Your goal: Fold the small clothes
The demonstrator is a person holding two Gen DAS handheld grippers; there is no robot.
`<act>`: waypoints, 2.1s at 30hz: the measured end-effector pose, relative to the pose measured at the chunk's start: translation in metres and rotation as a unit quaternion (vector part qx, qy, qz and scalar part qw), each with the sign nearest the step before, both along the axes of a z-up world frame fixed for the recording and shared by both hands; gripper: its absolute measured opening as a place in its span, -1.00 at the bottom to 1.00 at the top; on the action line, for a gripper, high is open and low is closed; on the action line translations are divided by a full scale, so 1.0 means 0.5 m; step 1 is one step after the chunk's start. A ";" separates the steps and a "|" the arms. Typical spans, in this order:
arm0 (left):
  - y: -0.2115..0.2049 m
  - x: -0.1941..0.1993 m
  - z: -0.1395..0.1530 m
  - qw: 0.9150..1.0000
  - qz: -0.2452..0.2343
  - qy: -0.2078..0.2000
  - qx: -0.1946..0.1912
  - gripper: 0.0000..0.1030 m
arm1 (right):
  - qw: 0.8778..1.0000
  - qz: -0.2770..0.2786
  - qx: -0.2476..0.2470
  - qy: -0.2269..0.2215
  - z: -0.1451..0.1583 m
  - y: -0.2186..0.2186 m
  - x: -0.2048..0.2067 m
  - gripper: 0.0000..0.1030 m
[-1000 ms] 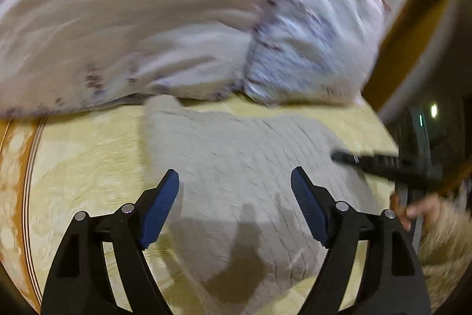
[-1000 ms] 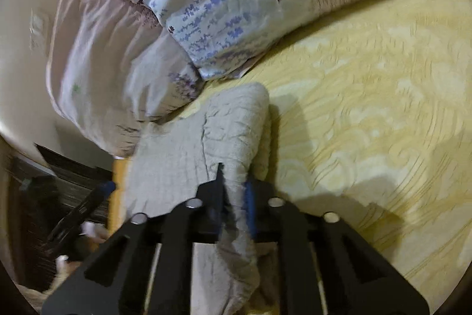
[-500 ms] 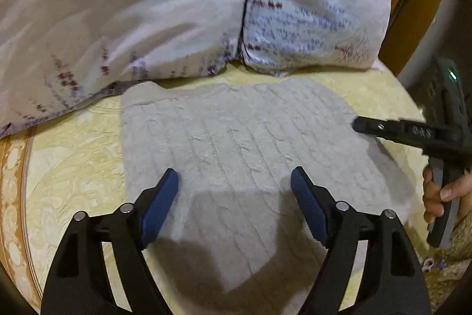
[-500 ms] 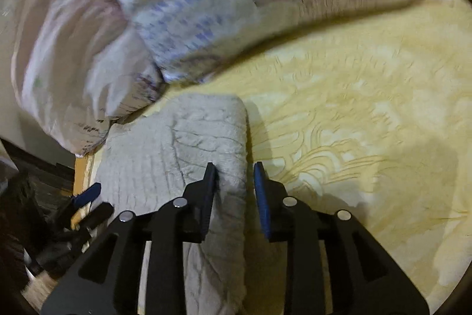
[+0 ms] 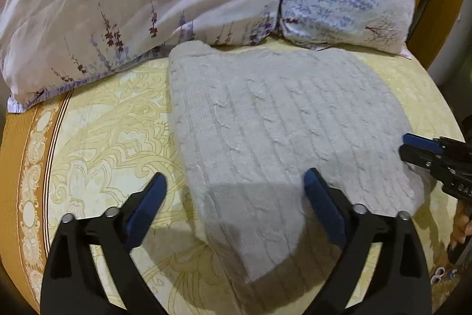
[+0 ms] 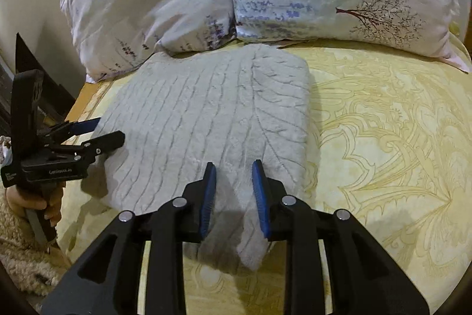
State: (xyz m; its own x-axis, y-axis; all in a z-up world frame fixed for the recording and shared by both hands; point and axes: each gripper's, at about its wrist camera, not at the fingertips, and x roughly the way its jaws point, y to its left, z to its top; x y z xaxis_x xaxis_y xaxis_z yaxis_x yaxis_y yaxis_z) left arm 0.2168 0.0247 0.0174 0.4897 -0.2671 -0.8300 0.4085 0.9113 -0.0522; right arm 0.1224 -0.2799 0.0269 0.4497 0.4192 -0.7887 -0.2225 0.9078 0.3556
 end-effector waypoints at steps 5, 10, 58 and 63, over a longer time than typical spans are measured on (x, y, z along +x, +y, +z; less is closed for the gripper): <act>0.013 -0.024 0.030 1.000 0.023 -0.007 -0.012 0.95 | 0.999 -0.004 -0.019 -0.051 0.048 0.006 -0.050 -0.10; 0.029 -0.078 0.039 0.999 0.032 -0.022 -0.006 0.95 | 0.998 0.005 -0.029 -0.063 0.048 0.012 -0.091 -0.08; 0.070 -0.198 -0.034 0.993 0.111 0.029 0.028 0.97 | 0.989 -0.092 -0.117 0.006 -0.025 0.051 -0.170 0.96; 0.066 -0.196 -0.045 0.992 0.112 0.034 0.036 0.97 | 0.987 -0.085 -0.134 0.013 -0.036 0.064 -0.168 0.96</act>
